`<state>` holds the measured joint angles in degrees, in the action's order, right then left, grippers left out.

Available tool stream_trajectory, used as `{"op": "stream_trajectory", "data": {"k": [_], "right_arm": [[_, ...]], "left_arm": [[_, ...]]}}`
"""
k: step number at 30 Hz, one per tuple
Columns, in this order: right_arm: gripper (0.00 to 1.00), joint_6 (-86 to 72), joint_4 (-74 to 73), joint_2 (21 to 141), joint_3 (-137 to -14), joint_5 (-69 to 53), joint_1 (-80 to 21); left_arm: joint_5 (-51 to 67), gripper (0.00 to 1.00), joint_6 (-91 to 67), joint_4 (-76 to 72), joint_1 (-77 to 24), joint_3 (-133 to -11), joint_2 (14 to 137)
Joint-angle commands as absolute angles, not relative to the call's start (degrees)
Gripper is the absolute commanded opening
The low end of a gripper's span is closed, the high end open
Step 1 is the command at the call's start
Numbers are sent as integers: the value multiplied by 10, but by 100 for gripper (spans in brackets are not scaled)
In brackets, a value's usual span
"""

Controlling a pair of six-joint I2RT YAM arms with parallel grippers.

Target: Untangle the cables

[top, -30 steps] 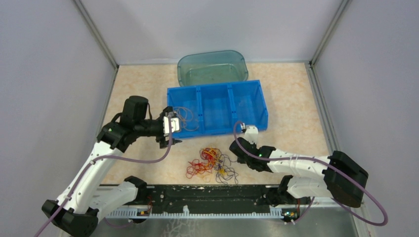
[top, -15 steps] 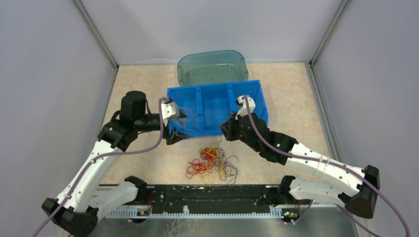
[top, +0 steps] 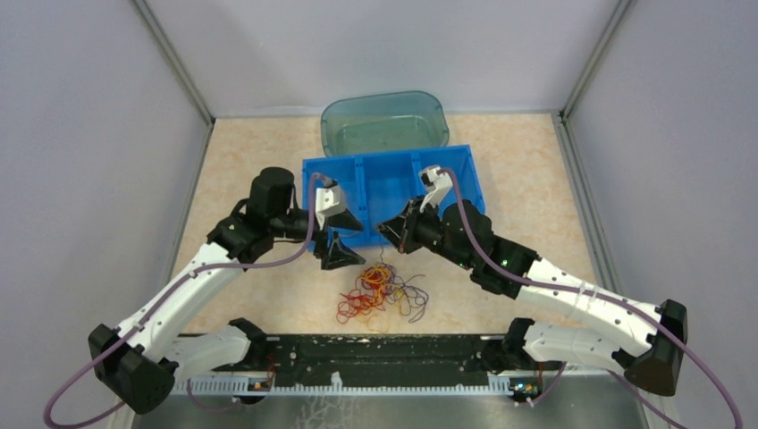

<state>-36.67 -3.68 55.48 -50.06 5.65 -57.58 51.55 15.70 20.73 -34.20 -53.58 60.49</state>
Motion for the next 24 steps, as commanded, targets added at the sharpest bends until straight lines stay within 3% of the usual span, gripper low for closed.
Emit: {"op": "stream_trajectory", "data": {"k": [1,12,16,20,22,24], "right_arm": [[0,-390,59,536,-521,14,-571],[0,-401,109,558,-521,-19,-572],[0,-407,129,564,-523,-31,-571],[0,-408,129,564,-522,-31,-571],[0,-407,122,557,-514,-24,-571],[19,-400,114,545,-502,-15,-571]], "left_arm": [[532,83,55,110,-365,-501,614],[538,68,-1,59,-372,-492,624],[533,47,11,60,-372,-486,620],[543,5,46,87,-372,-494,617],[542,0,63,108,-372,-503,614],[540,0,74,124,-372,-515,612]]}}
